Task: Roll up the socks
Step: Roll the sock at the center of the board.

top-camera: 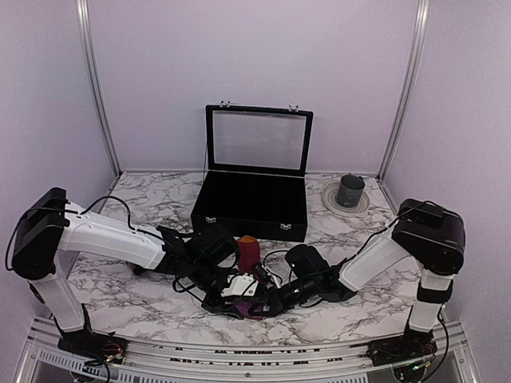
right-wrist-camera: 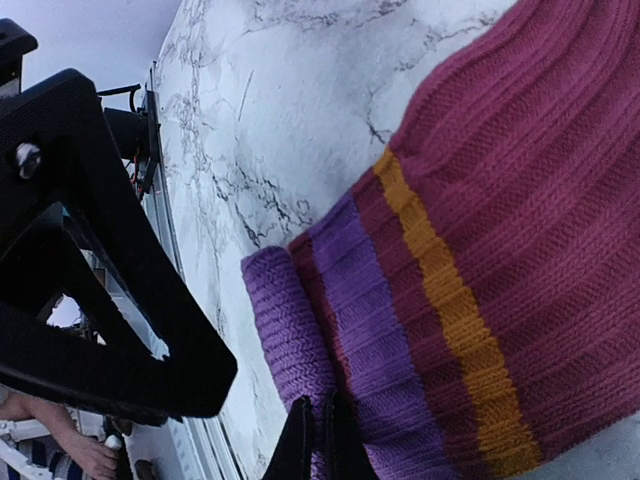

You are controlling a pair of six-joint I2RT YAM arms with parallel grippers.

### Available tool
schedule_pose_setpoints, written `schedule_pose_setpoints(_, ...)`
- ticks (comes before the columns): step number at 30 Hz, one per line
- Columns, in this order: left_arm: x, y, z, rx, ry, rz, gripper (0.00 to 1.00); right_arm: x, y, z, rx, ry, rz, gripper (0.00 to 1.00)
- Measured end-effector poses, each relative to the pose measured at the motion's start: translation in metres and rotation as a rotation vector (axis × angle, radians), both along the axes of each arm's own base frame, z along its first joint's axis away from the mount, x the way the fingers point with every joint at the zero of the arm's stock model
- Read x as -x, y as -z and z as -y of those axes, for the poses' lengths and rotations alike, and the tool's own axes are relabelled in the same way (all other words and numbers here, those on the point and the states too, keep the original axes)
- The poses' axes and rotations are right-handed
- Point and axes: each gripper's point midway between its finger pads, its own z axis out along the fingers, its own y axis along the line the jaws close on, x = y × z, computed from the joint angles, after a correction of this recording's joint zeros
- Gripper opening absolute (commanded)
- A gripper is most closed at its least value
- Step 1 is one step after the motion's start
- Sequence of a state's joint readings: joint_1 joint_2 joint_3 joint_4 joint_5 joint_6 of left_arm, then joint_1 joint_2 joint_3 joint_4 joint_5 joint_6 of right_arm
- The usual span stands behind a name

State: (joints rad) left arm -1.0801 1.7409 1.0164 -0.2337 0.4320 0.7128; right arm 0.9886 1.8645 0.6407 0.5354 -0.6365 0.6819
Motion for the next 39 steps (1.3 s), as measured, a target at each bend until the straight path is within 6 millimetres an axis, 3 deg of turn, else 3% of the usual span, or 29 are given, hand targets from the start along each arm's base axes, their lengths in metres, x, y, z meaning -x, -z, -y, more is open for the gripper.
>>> schedule_pose_setpoints(4, -0.005, 0.007, -0.001, -0.003, 0.009, 0.051, 0.41, 0.003, 0.001, -0.001, 0.002, -0.004, -0.060, 0.00)
schedule_pose_setpoints(11, 0.001, 0.031, -0.021, -0.060, 0.025, 0.058, 0.34, 0.004, 0.001, 0.002, 0.010, 0.005, -0.116, 0.00)
schedule_pose_setpoints(16, 0.001, 0.031, -0.020, -0.054, 0.026, 0.063, 0.25, 0.004, 0.001, 0.003, 0.013, 0.006, -0.130, 0.00)
schedule_pose_setpoints(22, 0.000, 0.031, -0.018, -0.049, 0.021, 0.061, 0.08, 0.004, 0.001, 0.003, 0.018, 0.015, -0.145, 0.09)
schedule_pose_setpoints(24, 0.000, 0.031, -0.017, -0.047, 0.012, 0.051, 0.00, 0.004, 0.001, 0.003, 0.018, 0.017, -0.149, 0.17)
schedule_pose_setpoints(28, 0.001, 0.030, -0.016, -0.047, -0.009, 0.018, 0.00, 0.003, -0.005, 0.004, 0.009, 0.026, -0.133, 0.31)
schedule_pose_setpoints(33, -0.003, 0.029, -0.011, -0.051, -0.051, -0.061, 0.00, -0.004, -0.014, 0.022, 0.036, 0.090, -0.022, 0.46)
schedule_pose_setpoints(34, -0.005, 0.029, -0.010, -0.052, -0.063, -0.081, 0.00, -0.007, -0.016, 0.026, 0.046, 0.107, 0.007, 0.58)
schedule_pose_setpoints(35, -0.007, 0.029, -0.011, -0.056, -0.075, -0.100, 0.00, -0.009, -0.018, 0.031, 0.056, 0.124, 0.042, 0.92)
schedule_pose_setpoints(36, -0.010, 0.029, -0.012, -0.059, -0.087, -0.122, 0.00, -0.012, -0.021, 0.037, 0.071, 0.141, 0.095, 0.99)
schedule_pose_setpoints(39, -0.014, 0.029, -0.014, -0.077, -0.113, -0.177, 0.00, -0.019, -0.034, 0.045, 0.089, 0.177, 0.237, 1.00)
